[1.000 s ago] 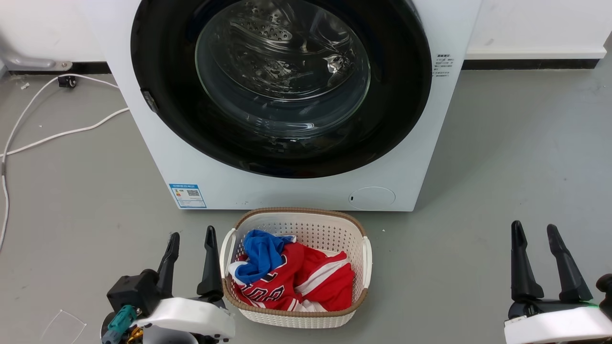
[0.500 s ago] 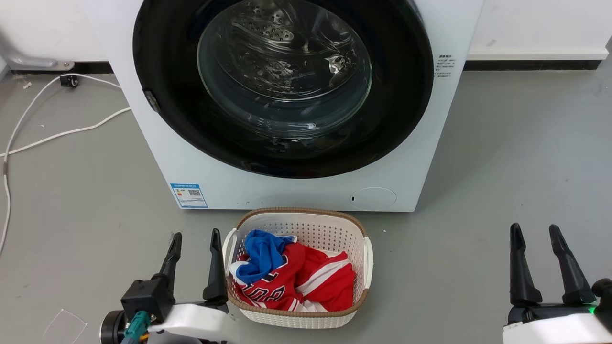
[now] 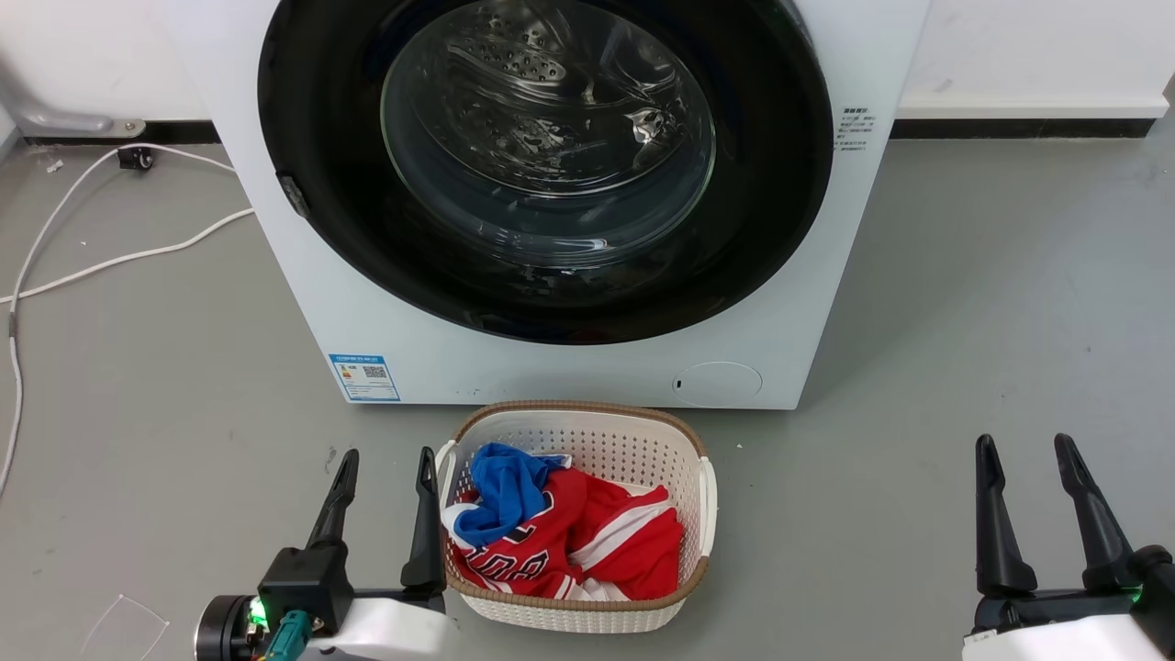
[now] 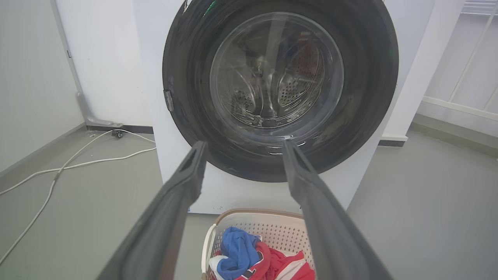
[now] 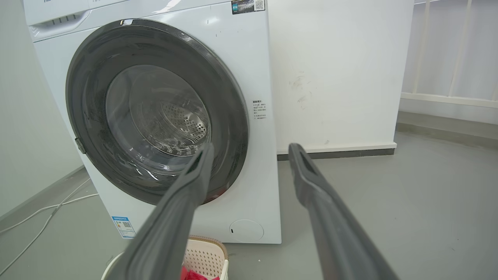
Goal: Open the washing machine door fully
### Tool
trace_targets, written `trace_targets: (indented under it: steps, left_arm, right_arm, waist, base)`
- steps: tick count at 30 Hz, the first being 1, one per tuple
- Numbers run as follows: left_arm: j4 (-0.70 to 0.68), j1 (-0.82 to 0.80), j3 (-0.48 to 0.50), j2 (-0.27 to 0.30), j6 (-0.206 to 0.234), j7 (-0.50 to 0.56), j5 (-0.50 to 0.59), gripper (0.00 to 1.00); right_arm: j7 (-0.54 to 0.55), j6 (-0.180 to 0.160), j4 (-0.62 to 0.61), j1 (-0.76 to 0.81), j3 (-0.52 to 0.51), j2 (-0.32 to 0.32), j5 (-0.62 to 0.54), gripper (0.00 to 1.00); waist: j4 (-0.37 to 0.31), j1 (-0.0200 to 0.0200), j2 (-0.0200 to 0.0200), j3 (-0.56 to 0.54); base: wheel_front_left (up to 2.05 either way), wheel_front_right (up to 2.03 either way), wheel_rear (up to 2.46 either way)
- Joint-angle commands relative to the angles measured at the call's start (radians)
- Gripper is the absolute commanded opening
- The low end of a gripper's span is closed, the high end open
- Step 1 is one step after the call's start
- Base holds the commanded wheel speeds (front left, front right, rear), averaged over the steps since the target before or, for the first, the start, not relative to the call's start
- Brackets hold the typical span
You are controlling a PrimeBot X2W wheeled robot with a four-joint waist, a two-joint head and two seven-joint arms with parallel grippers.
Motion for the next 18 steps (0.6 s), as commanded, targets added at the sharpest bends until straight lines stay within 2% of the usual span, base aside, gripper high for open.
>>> trace_targets:
  steps: [1, 11, 18]
  left_arm:
    - [0.0, 0.01, -0.001, -0.001, 0.004, -0.009, 0.024, 1.0]
    - [0.005, 0.015, -0.014, -0.001, 0.015, -0.026, 0.075, 1.0]
    - [0.011, 0.017, -0.011, -0.001, 0.018, -0.025, 0.058, 1.0]
  right_arm:
    - [-0.009, 0.002, -0.012, 0.011, 0.0, 0.003, -0.017, 1.0]
    - [-0.025, 0.001, -0.028, 0.025, 0.005, 0.003, -0.071, 1.0]
    - [-0.025, 0.001, -0.029, 0.021, 0.012, 0.003, -0.05, 1.0]
  waist:
    - [-0.001, 0.0, 0.0, 0.0]
    - [-0.001, 0.0, 0.0, 0.0]
    - [0.001, 0.0, 0.0, 0.0]
  base:
    - [0.0, 0.0, 0.0]
    - [0.0, 0.0, 0.0]
    - [0.0, 0.0, 0.0]
